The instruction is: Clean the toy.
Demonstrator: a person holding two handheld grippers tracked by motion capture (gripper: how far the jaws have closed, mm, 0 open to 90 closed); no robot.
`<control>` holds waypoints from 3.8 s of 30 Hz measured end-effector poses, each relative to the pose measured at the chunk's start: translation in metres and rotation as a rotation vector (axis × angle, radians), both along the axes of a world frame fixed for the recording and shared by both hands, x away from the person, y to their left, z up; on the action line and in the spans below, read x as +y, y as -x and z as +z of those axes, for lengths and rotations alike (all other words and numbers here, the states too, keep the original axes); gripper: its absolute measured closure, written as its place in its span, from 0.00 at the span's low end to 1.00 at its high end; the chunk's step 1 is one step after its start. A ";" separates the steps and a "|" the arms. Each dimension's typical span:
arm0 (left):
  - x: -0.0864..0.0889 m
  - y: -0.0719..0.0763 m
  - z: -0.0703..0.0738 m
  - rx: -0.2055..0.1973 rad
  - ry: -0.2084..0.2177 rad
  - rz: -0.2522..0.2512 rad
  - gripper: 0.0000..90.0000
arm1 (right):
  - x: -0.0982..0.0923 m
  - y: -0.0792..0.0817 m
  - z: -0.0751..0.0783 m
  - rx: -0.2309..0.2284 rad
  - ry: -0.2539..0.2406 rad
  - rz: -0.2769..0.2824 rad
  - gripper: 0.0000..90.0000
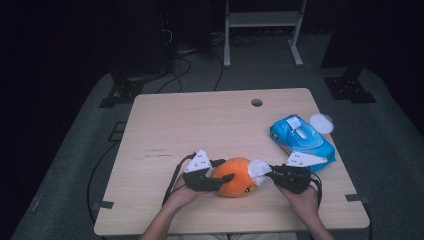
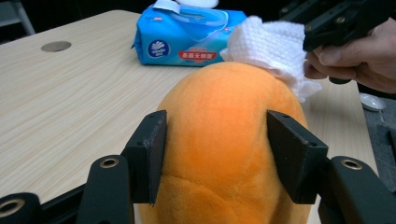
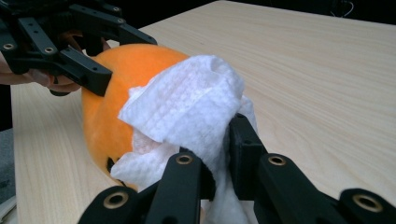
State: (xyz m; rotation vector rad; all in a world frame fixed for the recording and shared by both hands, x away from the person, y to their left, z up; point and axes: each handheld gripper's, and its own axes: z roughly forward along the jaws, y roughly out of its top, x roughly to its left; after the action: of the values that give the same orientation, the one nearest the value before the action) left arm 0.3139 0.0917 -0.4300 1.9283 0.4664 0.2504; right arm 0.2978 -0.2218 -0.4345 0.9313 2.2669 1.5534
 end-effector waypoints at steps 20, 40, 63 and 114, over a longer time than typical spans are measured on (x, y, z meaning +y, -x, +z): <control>-0.022 0.015 0.004 -0.242 -0.082 0.001 0.49 | 0.008 0.001 0.014 -0.038 -0.102 0.047 0.91; 0.013 -0.008 -0.001 0.063 0.057 0.093 0.12 | 0.023 0.002 0.002 -0.025 -0.058 0.065 0.91; 0.012 -0.002 -0.006 0.080 0.041 -0.047 0.31 | 0.028 0.007 0.001 -0.044 -0.067 0.080 0.91; 0.009 -0.006 -0.005 0.059 -0.011 -0.041 0.34 | 0.022 0.003 -0.015 0.036 -0.030 0.044 0.90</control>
State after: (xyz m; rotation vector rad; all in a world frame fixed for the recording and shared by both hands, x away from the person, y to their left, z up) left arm 0.3197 0.1011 -0.4346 1.9583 0.4651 0.1705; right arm 0.2951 -0.1995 -0.4499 0.9305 2.3093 1.6063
